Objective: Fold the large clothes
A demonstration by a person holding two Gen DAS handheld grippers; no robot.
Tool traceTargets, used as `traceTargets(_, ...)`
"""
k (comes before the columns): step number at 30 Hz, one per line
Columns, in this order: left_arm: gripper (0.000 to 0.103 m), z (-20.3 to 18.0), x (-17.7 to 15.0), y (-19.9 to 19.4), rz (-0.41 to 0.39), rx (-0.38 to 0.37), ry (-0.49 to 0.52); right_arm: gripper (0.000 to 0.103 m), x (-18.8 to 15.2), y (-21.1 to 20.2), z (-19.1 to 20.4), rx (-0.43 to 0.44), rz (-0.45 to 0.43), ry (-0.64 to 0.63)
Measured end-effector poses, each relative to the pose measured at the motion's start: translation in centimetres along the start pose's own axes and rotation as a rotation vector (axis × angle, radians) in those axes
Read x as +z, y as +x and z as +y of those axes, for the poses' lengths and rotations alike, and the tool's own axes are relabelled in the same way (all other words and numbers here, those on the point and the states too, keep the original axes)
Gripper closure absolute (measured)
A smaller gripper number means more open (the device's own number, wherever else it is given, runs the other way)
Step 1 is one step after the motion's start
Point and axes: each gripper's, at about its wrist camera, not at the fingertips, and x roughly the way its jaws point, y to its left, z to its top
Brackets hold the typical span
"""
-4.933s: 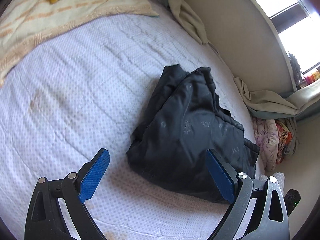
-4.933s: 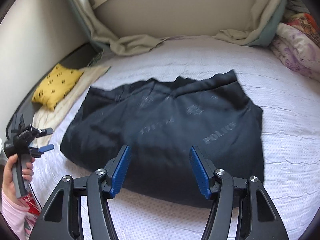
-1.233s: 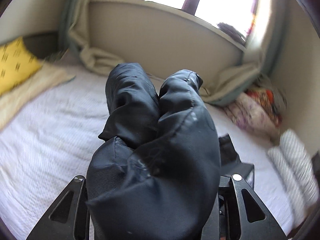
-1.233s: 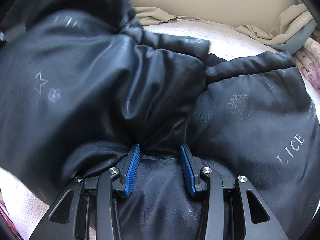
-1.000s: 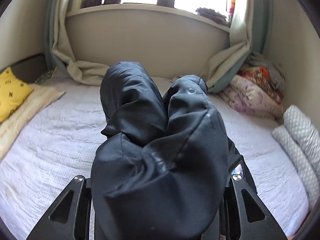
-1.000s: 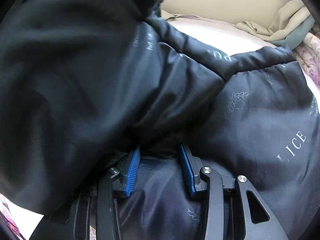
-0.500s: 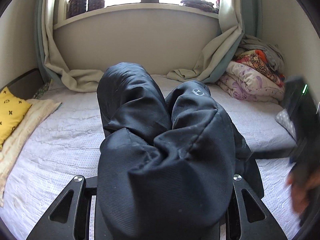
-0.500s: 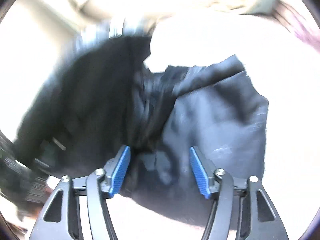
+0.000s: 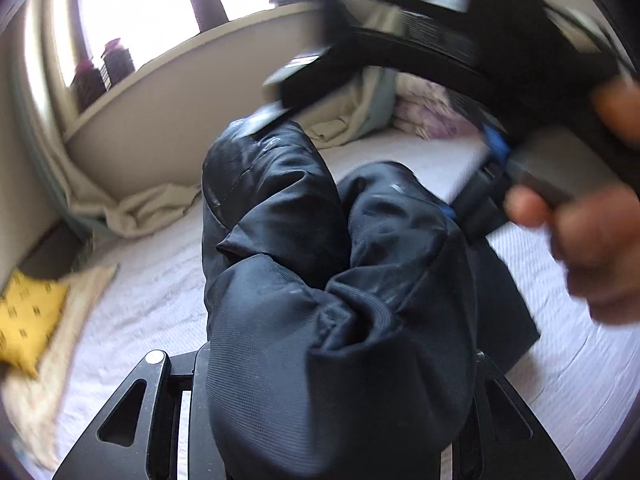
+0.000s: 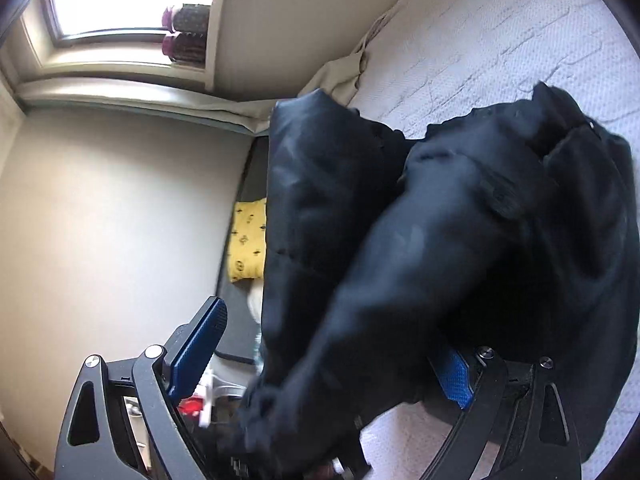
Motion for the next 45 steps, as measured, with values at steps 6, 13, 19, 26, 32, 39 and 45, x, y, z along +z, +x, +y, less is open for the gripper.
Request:
traceTargets(6, 0.06, -2.7, -0.4, 0.5, 0.005, 0.002, 0.112, 0.04, -0.4, 0.5, -0.6, -0.125, -0.019, -0.059)
traceTargets(13, 0.059, -5.0, 1.1, 1.0, 0.016, -0.023, 0.156, 0.073, -0.5, -2.2, -1.0, -0.271, -0.061, -0.129)
traceTargets(19, 0.054, -8.3, 2.9, 1.6, 0.009, -0.04, 0.217, 0.075, 0.1, -6.0, -1.6, -0.317, -0.131, -0.129)
traceTargets(26, 0.045, -11.9, 2.2, 3.2, 0.012, -0.059, 0.273, 0.076, 0.0, -8.2, -4.4, -0.377, -0.127, -0.085)
traceTargets(32, 0.04, -13.2, 0.6, 5.0, 0.02, -0.077, 0.302, 0.074, -0.7, -8.0, -7.7, -0.434, -0.092, -0.049)
traceTargets(39, 0.037, -12.7, 0.4, 5.1, -0.009, -0.053, 0.319, 0.054, -0.9, -9.9, -5.5, -0.568, -0.141, -0.096)
traceTargets(45, 0.036, -12.0, 0.4, 5.2, -0.008, -0.061, 0.306, 0.056, -1.4, -11.6, -1.6, -0.475, -0.241, -0.236)
